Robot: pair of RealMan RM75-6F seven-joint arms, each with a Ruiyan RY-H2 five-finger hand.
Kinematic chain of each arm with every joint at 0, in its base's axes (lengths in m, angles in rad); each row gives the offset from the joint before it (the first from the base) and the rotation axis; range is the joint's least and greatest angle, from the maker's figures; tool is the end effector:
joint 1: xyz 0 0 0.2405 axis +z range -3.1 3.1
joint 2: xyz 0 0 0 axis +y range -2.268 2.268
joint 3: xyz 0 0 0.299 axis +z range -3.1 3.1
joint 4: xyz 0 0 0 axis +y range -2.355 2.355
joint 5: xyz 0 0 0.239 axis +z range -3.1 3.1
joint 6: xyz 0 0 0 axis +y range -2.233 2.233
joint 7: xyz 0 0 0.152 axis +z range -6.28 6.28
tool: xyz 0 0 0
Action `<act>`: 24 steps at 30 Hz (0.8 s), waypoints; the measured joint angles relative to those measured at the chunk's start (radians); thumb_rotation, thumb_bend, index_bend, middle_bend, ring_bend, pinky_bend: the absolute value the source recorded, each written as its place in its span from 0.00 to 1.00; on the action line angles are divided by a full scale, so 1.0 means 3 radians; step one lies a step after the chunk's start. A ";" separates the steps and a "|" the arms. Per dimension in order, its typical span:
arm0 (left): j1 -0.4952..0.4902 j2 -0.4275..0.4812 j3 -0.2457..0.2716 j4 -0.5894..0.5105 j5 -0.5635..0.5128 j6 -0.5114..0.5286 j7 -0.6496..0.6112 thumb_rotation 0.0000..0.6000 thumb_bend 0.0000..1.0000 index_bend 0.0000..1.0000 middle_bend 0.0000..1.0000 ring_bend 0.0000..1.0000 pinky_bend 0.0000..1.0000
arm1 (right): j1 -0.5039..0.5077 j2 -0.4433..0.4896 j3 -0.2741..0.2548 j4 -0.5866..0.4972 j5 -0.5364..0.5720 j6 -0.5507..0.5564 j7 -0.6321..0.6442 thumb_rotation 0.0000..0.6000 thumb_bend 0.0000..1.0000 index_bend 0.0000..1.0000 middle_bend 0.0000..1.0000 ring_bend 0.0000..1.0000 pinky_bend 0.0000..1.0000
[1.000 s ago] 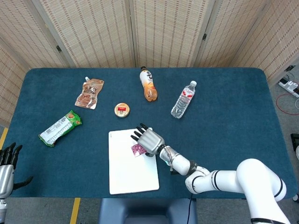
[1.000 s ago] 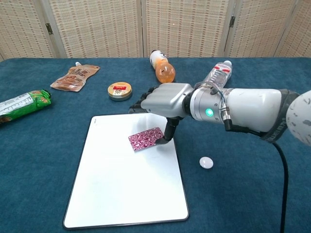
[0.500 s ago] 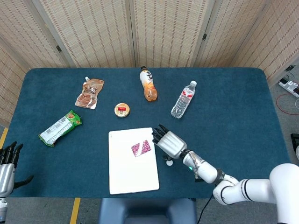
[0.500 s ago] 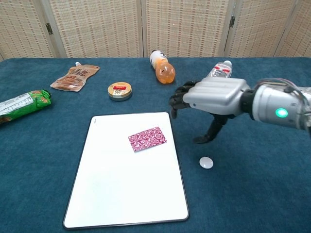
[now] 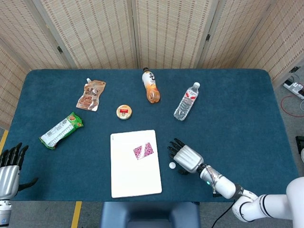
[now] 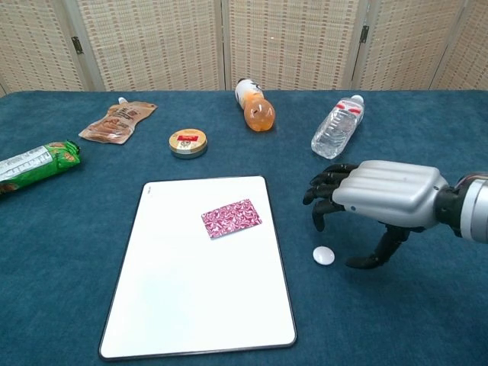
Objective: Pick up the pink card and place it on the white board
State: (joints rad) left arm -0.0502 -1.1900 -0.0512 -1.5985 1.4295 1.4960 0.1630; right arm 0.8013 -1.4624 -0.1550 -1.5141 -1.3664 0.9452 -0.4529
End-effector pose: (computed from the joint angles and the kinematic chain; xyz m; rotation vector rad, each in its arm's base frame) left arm -0.3726 0.1816 0.1315 -1.3383 -0.8715 -0.7683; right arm -0.2131 -0.3190 -0.0612 2.3356 -0.5087 0.6432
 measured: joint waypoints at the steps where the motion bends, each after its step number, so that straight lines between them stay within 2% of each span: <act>1: 0.0003 0.0000 0.0002 0.0000 -0.0003 0.0001 -0.0002 1.00 0.13 0.00 0.00 0.00 0.00 | -0.0005 -0.0022 0.0007 0.0026 -0.0013 -0.0011 -0.0001 0.72 0.32 0.34 0.16 0.01 0.00; 13: 0.0038 0.0001 0.0018 0.0045 -0.0024 0.0013 -0.0064 1.00 0.13 0.00 0.00 0.00 0.00 | -0.0083 -0.0204 0.0114 0.0218 -0.0150 -0.0111 0.0005 0.71 0.32 0.39 0.17 0.00 0.00; 24: 0.0037 0.0004 0.0014 0.0040 -0.0011 0.0020 -0.0075 1.00 0.13 0.00 0.00 0.00 0.00 | -0.0140 -0.0290 0.0178 0.0366 -0.0250 -0.0148 0.0092 0.73 0.32 0.40 0.18 0.01 0.00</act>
State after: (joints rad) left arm -0.0392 -1.1888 -0.0471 -1.5866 1.4263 1.5022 0.1405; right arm 0.7592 -1.5492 -0.1016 -1.4043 -1.4413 0.9008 -0.4253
